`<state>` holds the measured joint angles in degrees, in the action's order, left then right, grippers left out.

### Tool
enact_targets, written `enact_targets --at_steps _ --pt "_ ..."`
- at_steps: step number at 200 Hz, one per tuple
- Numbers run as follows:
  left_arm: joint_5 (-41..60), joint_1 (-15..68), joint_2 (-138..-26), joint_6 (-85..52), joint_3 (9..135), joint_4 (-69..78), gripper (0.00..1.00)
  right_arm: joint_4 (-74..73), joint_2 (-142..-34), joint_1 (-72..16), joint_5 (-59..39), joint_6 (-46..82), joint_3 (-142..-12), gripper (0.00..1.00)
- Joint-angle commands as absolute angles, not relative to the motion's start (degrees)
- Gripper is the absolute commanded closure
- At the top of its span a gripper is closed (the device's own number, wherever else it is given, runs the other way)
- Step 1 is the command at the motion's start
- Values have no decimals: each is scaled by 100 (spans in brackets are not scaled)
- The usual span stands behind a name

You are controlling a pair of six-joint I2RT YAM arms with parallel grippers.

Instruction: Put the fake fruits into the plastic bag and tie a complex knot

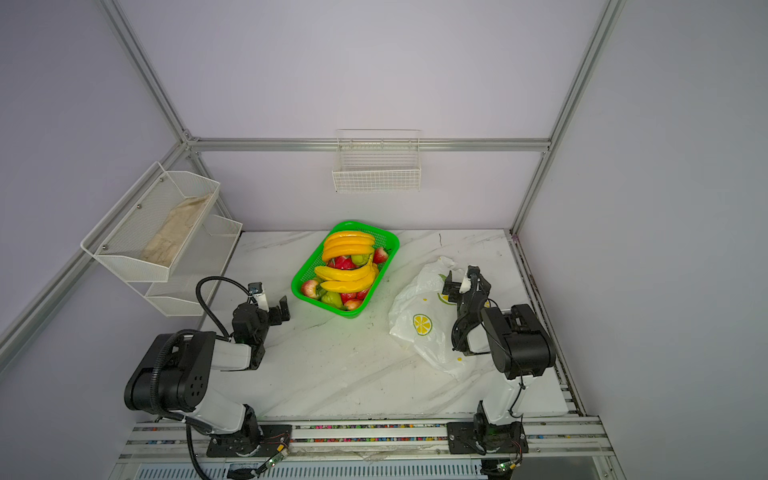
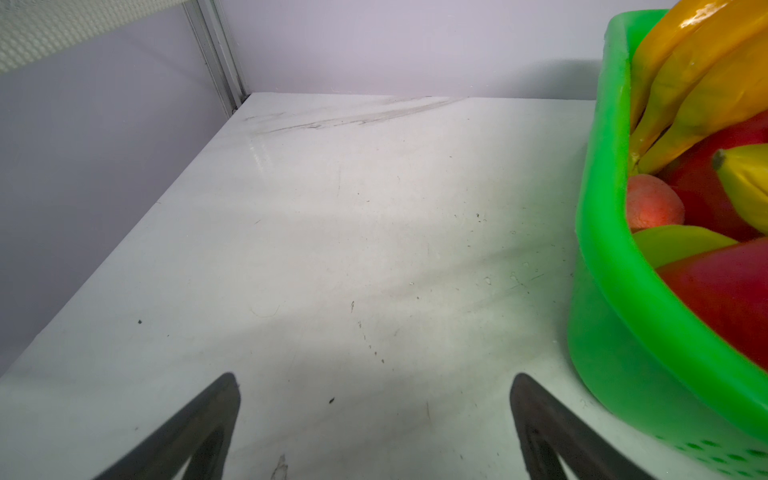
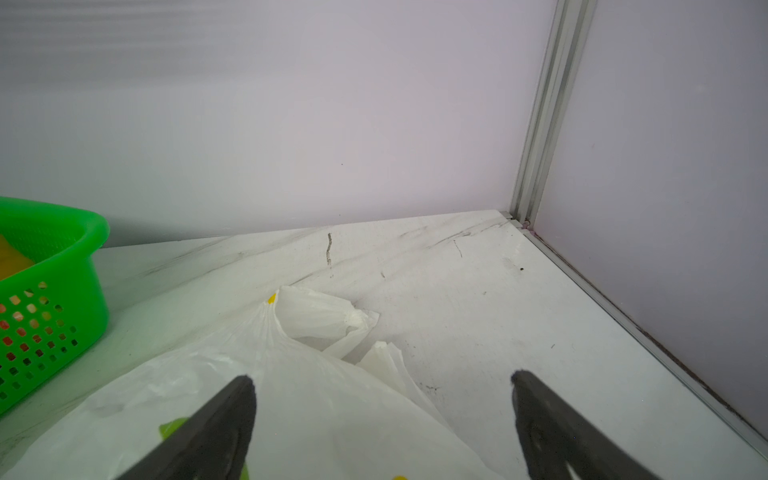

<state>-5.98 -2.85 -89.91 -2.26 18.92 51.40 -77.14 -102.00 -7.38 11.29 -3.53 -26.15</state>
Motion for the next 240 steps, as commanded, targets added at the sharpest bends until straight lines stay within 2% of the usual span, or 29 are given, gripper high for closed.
enact_targets --at_steps 1,155,169,191,205,216,226,240 --pt "-631 -255 -8956 -140 2152 5386 0 -7800 -10225 -712 1169 -422 -2619 3" --pt "-632 -246 -8947 -130 2161 5351 0 -7701 -10223 -662 1079 -271 -2652 3" --pt "-1144 -237 -8776 -276 2067 5450 0 -7979 -9928 -752 1763 -301 -2462 3" --pt "-2555 -246 -7520 -1008 2297 3900 0 -6688 -8754 -747 2681 158 -2610 3" --pt "-3320 -320 -6898 -2397 2695 2319 0 -5585 -7957 -719 3058 1070 -2834 3" --pt "-3034 -431 -6564 -2797 2934 1532 0 -4651 -7540 -721 3049 1383 -3148 3" --pt "-2624 -452 -6344 -2930 3065 1199 0 -3871 -7378 -726 2589 1607 -3501 3" --pt "-1476 -448 -6096 -3076 3258 911 0 -3043 -7475 -855 2019 1911 -3952 3"
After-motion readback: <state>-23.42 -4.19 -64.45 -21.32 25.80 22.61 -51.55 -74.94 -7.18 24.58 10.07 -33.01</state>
